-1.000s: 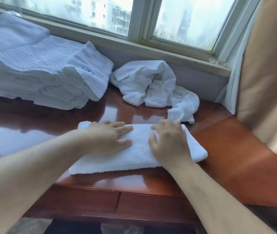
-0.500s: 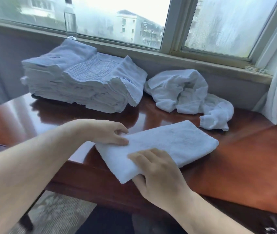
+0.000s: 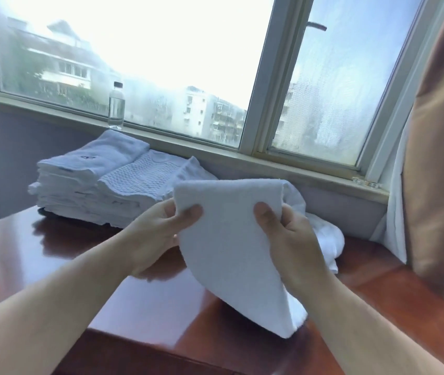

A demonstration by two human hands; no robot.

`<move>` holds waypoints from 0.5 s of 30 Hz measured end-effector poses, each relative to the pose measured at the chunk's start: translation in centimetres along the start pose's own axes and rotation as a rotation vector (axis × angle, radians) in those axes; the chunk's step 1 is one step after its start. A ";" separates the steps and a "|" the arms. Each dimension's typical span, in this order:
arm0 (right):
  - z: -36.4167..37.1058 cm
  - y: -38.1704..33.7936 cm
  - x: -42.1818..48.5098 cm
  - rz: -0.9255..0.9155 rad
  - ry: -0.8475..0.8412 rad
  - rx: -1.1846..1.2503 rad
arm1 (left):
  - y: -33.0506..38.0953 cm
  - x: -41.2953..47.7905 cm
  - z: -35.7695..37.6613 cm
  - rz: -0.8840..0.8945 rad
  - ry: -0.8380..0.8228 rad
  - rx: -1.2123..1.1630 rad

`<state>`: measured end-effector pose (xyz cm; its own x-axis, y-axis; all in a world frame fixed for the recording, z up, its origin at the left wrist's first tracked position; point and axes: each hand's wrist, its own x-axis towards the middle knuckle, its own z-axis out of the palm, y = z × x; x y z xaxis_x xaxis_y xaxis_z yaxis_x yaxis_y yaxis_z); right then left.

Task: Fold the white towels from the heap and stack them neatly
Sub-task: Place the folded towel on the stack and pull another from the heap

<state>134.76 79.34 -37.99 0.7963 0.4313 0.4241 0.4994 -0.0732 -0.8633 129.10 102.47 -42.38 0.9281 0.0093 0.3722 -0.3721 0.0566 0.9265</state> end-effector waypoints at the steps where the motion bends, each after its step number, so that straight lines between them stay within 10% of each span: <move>1: -0.2 -1.0 0.6 -0.005 0.020 0.017 | 1.2 0.5 0.7 0.041 0.099 0.033; 9: -1.7 -9.6 5.7 -0.195 0.092 0.221 | 13.7 4.4 3.6 0.415 0.422 0.231; 15: 0.5 -9.2 8.1 -0.084 0.167 0.406 | 12.9 3.7 0.9 0.104 0.069 0.086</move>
<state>136.44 84.00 -26.73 0.8194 0.2674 0.5069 0.4169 0.3290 -0.8474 127.75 102.36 -28.97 0.8820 0.0798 0.4644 -0.4633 -0.0335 0.8856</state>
